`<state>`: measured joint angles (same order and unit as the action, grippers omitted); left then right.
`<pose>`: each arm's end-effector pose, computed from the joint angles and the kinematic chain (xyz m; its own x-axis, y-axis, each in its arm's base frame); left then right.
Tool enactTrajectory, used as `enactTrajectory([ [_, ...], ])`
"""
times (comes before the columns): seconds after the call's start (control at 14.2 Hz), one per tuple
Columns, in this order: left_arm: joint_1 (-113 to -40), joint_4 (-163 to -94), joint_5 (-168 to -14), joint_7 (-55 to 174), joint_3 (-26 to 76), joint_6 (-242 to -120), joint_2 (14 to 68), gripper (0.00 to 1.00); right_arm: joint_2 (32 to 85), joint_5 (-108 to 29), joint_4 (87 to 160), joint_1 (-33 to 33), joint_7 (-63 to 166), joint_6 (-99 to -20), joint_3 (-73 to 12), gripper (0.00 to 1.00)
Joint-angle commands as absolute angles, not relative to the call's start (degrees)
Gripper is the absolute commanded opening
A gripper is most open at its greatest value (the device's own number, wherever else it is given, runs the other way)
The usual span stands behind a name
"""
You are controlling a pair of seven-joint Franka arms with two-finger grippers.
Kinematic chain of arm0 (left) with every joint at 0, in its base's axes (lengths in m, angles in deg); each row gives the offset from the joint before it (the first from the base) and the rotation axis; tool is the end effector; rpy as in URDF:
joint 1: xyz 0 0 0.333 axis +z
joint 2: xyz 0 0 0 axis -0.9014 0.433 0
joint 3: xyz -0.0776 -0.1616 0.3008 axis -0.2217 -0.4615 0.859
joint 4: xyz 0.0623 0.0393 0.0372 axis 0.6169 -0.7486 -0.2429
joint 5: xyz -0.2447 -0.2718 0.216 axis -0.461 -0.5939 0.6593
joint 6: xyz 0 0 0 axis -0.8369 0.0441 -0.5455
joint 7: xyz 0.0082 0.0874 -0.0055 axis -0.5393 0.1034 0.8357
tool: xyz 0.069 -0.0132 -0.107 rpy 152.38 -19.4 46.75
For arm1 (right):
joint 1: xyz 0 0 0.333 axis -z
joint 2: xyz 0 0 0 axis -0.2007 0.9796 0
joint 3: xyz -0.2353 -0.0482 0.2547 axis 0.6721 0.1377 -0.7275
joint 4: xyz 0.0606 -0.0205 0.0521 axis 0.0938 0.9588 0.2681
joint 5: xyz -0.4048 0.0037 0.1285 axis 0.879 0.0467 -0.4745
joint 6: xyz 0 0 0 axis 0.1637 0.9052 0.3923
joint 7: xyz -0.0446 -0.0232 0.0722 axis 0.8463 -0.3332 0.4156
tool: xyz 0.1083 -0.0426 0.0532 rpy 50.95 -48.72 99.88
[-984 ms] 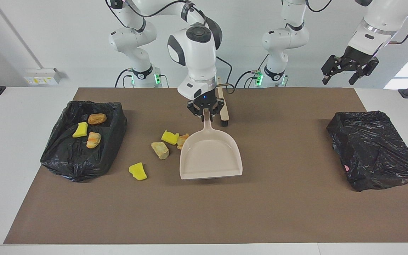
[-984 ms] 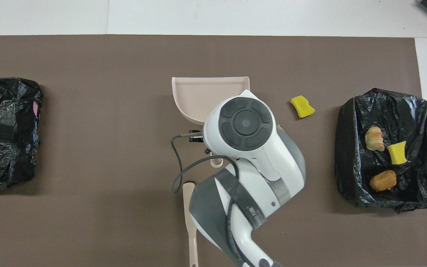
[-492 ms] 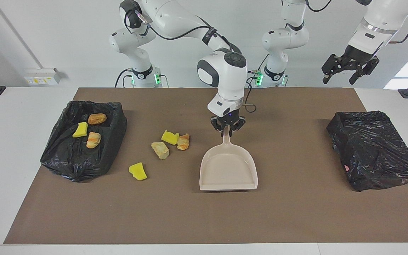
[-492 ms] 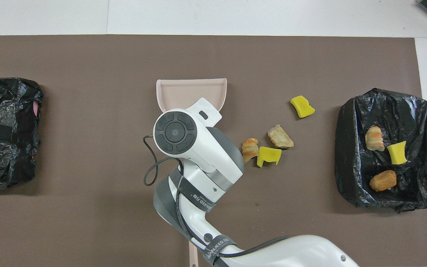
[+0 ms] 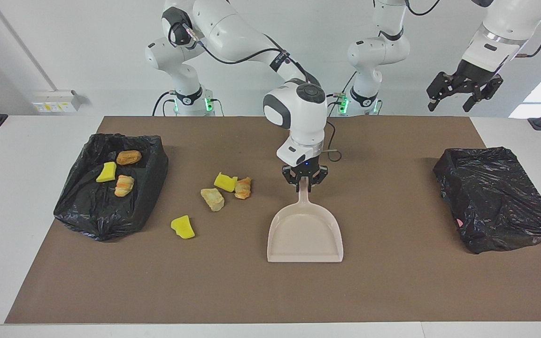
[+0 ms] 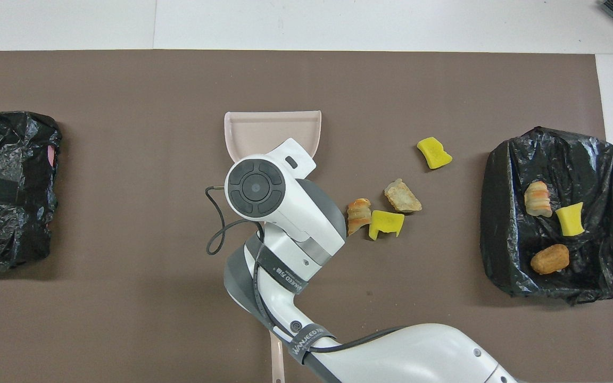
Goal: Sweep and dump trash in bin
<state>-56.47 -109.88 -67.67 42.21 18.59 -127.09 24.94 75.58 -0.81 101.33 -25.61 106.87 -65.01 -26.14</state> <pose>0.5414 -0.0287 0.6830 0.9980 -0.0627 0.0018 -0.0628 -0.9978 0.0227 0.6032 0.4909 0.3785 0.9825 -0.0647 0.1748 -0.0576 -0.9973 -0.0453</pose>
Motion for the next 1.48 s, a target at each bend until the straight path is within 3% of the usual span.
enactTrajectory([
  [0.0, -56.7, -111.3, -67.1, 42.5, 18.7, -126.7, 23.6, 1.0, 74.4, -0.7, 100.8, -25.4, 107.7, -64.5, -26.3, 1.0],
  [0.28, -56.9, -111.3, -67.1, 42.6, 18.7, -126.6, 23.6, 1.0, 68.5, -1.3, 104.4, -25.2, 107.6, -61.2, -26.7, 1.0],
  [0.7, -56.3, -111.0, -67.1, 42.6, 18.8, -127.0, 23.8, 1.0, 56.7, -7.4, 118.2, -27.3, 109.1, -61.2, -26.7, 1.0],
  [1.12, -56.5, -111.3, -67.3, 43.0, 18.9, -127.6, 23.8, 1.0, 48.1, -7.4, 132.3, -32.4, 116.0, -64.9, -26.7, 1.0],
  [1.41, -62.8, -112.4, -67.6, 48.7, 18.5, -134.6, 26.4, 1.0, 42.2, -7.6, 142.8, -35.3, 118.5, -70.4, -26.7, 1.0],
])
